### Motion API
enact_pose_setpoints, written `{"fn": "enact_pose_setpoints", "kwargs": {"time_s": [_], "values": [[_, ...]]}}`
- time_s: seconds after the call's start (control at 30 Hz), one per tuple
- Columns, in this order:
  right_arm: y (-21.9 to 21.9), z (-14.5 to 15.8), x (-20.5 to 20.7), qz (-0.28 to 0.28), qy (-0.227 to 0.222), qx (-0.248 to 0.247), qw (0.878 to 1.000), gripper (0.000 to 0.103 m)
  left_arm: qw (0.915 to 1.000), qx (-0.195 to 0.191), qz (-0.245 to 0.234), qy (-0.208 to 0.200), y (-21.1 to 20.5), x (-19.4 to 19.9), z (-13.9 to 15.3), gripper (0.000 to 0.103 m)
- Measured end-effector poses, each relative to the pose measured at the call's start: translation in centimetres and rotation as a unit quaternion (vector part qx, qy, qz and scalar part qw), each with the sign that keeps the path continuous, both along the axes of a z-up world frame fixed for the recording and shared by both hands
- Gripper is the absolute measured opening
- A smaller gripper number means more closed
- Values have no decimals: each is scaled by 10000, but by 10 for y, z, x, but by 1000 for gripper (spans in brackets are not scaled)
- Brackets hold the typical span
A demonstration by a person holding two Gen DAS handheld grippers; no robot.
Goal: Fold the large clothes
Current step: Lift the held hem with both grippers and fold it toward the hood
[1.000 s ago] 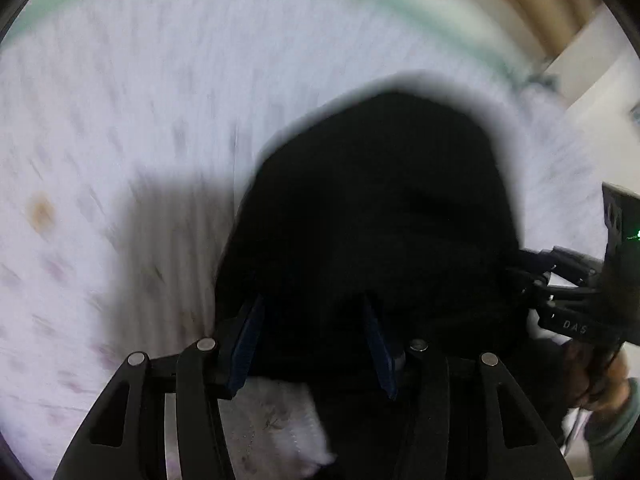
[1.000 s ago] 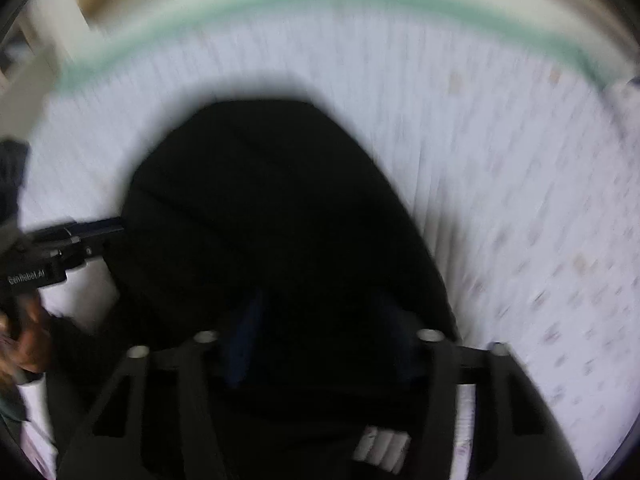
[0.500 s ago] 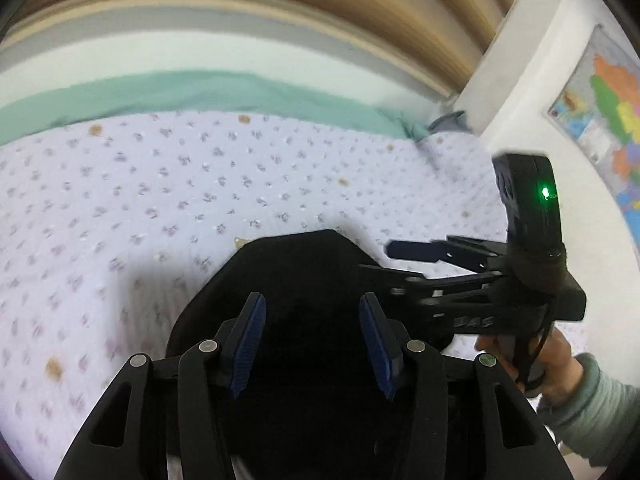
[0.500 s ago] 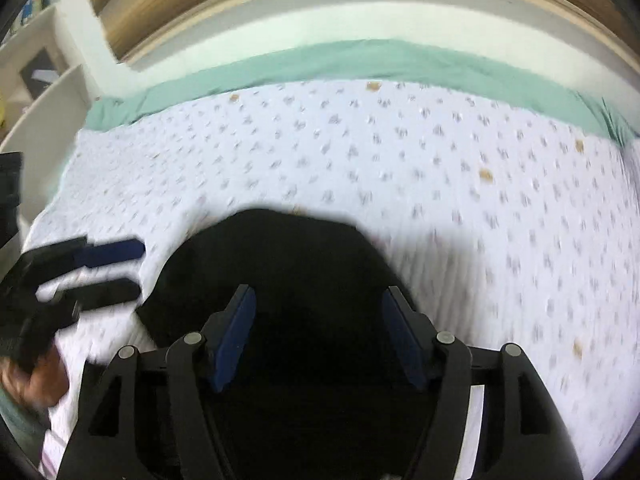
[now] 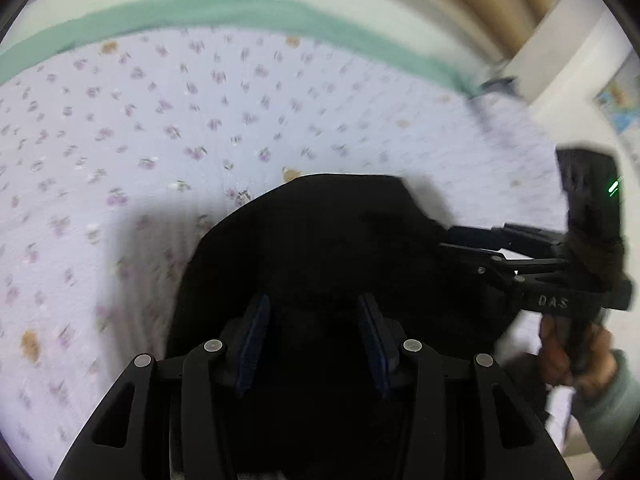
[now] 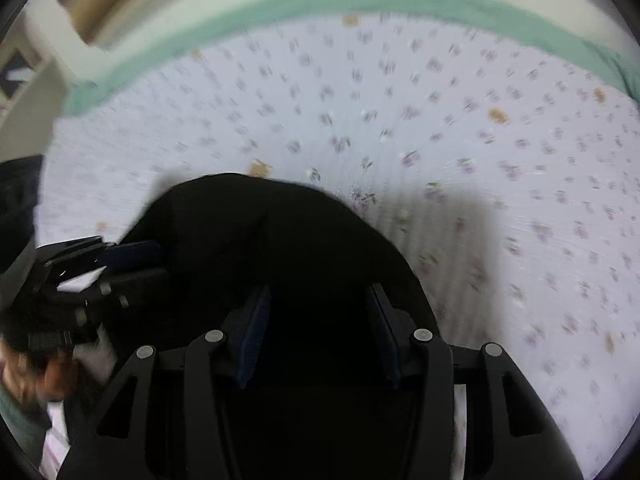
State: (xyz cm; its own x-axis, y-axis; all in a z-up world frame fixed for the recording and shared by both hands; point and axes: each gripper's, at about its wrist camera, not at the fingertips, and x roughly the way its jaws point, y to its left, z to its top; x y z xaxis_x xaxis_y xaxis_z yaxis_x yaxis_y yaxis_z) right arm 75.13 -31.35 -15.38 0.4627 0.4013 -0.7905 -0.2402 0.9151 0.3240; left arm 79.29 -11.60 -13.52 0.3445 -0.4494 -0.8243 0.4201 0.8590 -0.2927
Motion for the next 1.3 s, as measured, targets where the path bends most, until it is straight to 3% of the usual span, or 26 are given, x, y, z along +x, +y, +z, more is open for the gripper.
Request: {"fn": "enact_pose_setpoints", "kwargs": {"time_s": [0.07, 0.17, 0.23, 0.27, 0.3, 0.4, 0.5, 0.6, 0.63, 0.67, 0.77, 0.9, 1.0, 1.03, 1.07, 1.1, 1.17, 1.3], "values": [[-11, 10, -23, -10, -103, -124, 9999, 53, 9995, -327, 26, 14, 26, -22, 10, 47], [-23, 7, -59, 19, -62, -209, 9998, 53, 9985, -475, 146, 226, 47, -38, -3, 47], [-31, -16, -66, 42, 179, -434, 9989, 53, 9970, 84, 357, 675, 52, -35, -40, 47], [-29, -27, -68, 32, 327, -589, 9977, 52, 9934, 252, 423, 1036, 52, -30, -62, 47], [-27, -47, -64, 5, 608, -618, 9962, 51, 9930, 213, 487, 1056, 48, -25, -66, 47], [-34, -62, -56, -124, 862, -294, 9958, 52, 9942, 385, 392, 927, 42, -25, -50, 47], [-46, -35, -60, 72, 649, -175, 9977, 52, 9989, 240, 65, 391, 46, -35, -11, 47], [-58, -4, -57, 246, 281, 17, 9993, 53, 9999, -76, 111, 6, 56, -23, 20, 49], [-61, 2, -51, 276, 225, 69, 9993, 54, 9997, -166, 192, 0, 59, -13, 23, 58], [-64, 8, -42, 285, 167, 113, 9994, 57, 9991, -287, 285, 95, 61, 2, 22, 66], [-70, 6, -16, 338, 269, 308, 9986, 69, 9958, -602, 305, 617, 65, 33, 3, 67], [-66, -26, 28, 432, 782, 668, 9938, 69, 9894, -591, 325, 1285, 55, 54, -36, 67], [-63, -54, 44, 592, 1150, 1170, 9847, 71, 9831, -802, 129, 1639, 41, 58, -59, 65], [-61, -56, 44, 624, 1150, 1214, 9839, 68, 9839, -813, 54, 1589, 37, 52, -60, 61], [-57, -54, 41, 713, 1058, 1192, 9846, 45, 9869, -772, -48, 1416, 33, 44, -56, 45], [-51, -48, 35, 908, 915, 1177, 9846, 34, 9912, -630, -203, 1146, 33, 28, -44, 42], [-45, -27, 17, 1131, 580, 955, 9873, 25, 9946, -494, -439, 798, 32, 5, -24, 29], [-41, 29, -38, 1313, -198, 648, 9890, 22, 9947, -602, -822, 133, 40, -55, 32, 24]]}}
